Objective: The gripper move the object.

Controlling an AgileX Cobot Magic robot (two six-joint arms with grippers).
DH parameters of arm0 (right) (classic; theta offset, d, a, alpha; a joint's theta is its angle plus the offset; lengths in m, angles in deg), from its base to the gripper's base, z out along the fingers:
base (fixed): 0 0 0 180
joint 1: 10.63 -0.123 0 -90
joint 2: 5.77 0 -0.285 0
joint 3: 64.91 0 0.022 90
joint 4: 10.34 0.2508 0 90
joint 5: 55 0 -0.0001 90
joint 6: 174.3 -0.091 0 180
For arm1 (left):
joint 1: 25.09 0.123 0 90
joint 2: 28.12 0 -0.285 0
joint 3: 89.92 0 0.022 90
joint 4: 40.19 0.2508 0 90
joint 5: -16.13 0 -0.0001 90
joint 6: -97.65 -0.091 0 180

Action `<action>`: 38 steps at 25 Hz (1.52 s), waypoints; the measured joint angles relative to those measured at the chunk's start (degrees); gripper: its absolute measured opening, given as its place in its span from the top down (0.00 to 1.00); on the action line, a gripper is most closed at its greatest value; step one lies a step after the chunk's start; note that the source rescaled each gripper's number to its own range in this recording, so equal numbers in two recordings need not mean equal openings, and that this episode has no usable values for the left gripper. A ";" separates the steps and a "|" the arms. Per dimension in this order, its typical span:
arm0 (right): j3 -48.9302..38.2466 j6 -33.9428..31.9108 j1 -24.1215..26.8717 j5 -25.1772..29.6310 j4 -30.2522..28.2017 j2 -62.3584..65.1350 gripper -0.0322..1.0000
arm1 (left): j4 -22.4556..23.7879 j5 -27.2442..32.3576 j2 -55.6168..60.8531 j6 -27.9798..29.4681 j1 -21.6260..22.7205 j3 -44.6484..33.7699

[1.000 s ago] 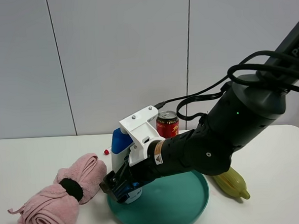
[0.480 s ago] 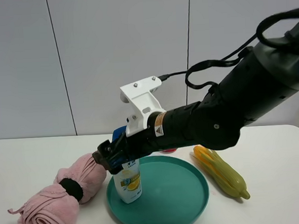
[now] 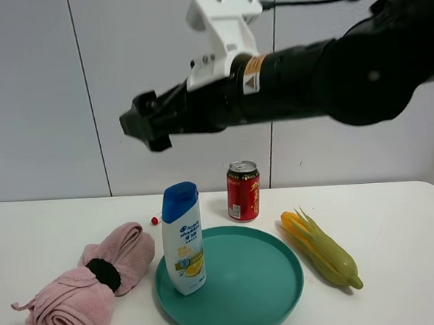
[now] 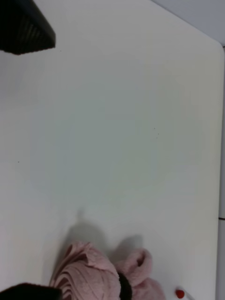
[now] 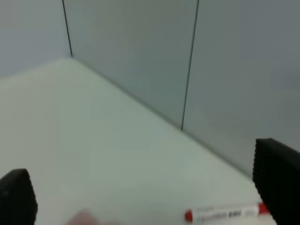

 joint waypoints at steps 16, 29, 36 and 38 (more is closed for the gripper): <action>0.00 2.74 -0.01 19.54 -0.02 19.64 0.21 | 0.00 0.00 0.00 0.00 0.00 0.00; 0.00 0.99 1.11 32.71 -0.02 22.37 0.23 | 0.00 0.00 0.00 0.00 0.00 0.00; 0.00 0.68 10.73 35.87 -0.02 26.28 0.23 | 0.00 0.00 0.00 0.00 0.00 0.00; 0.00 0.58 14.09 37.40 -0.02 27.56 0.23 | 0.00 0.00 0.00 0.00 0.00 0.00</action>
